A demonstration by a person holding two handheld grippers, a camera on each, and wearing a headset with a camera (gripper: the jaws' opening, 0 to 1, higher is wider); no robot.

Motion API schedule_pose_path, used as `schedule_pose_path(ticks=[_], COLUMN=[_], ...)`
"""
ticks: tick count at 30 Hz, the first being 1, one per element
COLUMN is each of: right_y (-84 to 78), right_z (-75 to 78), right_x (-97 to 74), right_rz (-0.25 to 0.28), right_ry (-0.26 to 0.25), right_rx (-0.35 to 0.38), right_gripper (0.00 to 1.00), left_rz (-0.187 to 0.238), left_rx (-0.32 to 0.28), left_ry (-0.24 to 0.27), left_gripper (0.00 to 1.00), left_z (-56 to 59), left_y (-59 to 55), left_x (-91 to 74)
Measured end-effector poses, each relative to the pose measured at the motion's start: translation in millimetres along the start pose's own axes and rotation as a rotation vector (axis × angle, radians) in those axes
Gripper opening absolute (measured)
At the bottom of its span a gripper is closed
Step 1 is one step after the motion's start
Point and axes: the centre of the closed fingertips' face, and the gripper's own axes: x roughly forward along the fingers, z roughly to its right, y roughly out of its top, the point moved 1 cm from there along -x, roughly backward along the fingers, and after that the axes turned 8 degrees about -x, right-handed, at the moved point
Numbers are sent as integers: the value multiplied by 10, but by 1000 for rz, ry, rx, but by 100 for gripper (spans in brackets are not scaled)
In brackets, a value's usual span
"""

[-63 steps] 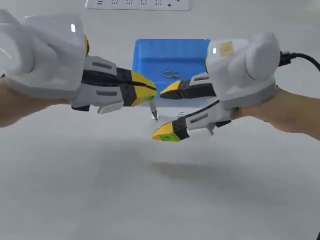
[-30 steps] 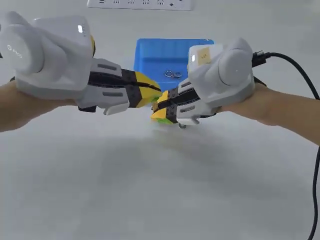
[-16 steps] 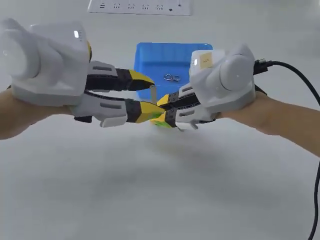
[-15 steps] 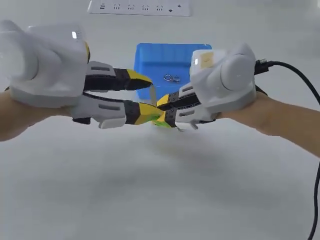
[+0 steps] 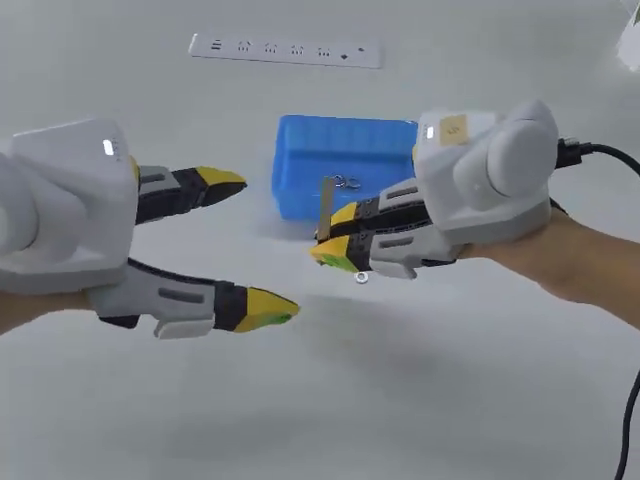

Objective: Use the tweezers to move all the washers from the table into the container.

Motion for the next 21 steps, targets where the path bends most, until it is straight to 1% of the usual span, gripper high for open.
schedule_pose_path(ticks=[2, 3, 6, 7, 10, 13, 15, 16, 17, 18, 19, 20, 21], right_y=[27, 47, 131, 170, 282, 390, 462, 463, 459, 474, 483, 489, 484], right_z=[-15, -24, -33, -28, 22, 106, 194, 282, 337, 413, 452, 522, 578], right_x=[-45, -68, -150, -192, -294, -393, -449, -473, -485, -507, -519, -535, -543], right_rz=[-6, -4, 4, 5, 20, 29, 36, 34, 31, 31, 33, 35, 33], right_ry=[-4, -4, -11, -15, -27, -45, -63, -70, -77, -92, -95, -107, -118], right_rx=[-12, -13, -25, -34, -43, -65, -83, -90, -98, -111, -108, -110, -110], right_gripper=[9, 9, 9, 9, 9, 9, 9, 9, 9, 9, 9, 9, 9], left_rz=[15, 14, 15, 21, 22, 25, 27, 24, 24, 44, 65, 75, 75], left_rx=[-21, -28, -72, -77, -64, -70, -70, -71, -71, -64, -67, -77, -82], left_ry=[15, 18, 53, 60, 72, 75, 77, 80, 84, 104, 118, 126, 128], left_gripper=[86, 90, 100, 99, 99, 99, 99, 99, 99, 99, 99, 99, 99], left_z=[2, 6, -17, -23, -12, -3, 8, 10, 10, -7, -24, -34, -42], left_y=[2, -5, -32, -35, -55, -76, -92, -110, -116, -93, -62, -51, -51], left_x=[-46, -59, -98, -115, -148, -167, -173, -174, -177, -191, -204, -219, -226])
